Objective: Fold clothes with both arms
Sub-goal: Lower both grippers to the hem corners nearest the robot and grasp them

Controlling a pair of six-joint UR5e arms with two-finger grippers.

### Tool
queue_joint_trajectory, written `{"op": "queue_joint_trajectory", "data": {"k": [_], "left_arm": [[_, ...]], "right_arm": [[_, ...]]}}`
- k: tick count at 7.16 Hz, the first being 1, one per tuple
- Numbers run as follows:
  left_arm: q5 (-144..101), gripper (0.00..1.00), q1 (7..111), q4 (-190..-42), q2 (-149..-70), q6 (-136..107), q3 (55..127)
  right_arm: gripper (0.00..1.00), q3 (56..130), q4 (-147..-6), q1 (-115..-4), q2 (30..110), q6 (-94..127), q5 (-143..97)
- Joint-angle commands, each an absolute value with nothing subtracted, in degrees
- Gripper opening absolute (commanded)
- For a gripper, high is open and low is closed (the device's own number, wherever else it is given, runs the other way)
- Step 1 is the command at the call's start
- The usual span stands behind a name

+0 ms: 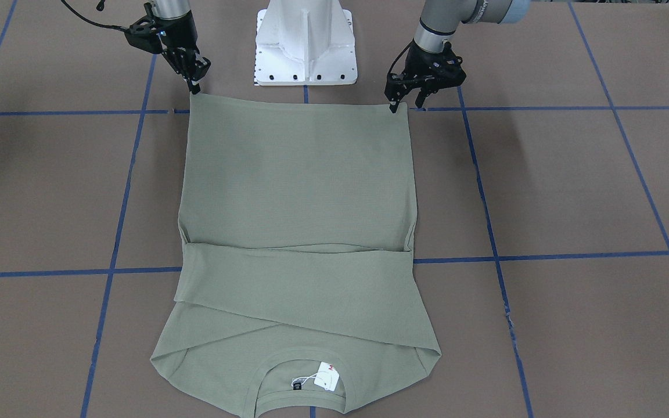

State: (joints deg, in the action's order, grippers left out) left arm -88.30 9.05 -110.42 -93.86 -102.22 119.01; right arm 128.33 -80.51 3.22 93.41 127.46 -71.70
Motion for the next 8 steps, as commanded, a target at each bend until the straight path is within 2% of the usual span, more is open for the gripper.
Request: {"op": "queue_joint_trajectory", "data": {"k": [1,3,4,5,6,8], "left_arm": [[-88.42,0.68,7.56,-110.3,-93.78,-102.22,118.39],[-88.59,0.65,7.12,-110.39,-93.95,-102.22,117.43],[-88.68,0.56,7.12,-110.39,-93.96,-102.22,117.42],[-88.68,0.13,7.12,-110.39,-93.96,-102.22,117.6],[-88.77,0.0,7.21,-110.39,-93.96,-102.22,118.03],[-90.51,0.0,7.12,-110.56,-94.04,-102.22,118.04]], "right_arm": [[0.0,128.41,-80.51,3.25,93.34,127.44,-71.63],[0.0,128.41,-80.51,3.25,93.34,127.44,-71.63],[0.0,128.41,-80.51,3.25,93.34,127.44,-71.63],[0.0,128.41,-80.51,3.25,93.25,127.44,-71.63],[0.0,128.41,-80.51,3.25,93.25,127.44,-71.63],[0.0,128.41,-80.51,3.25,93.08,127.44,-71.63]]}}
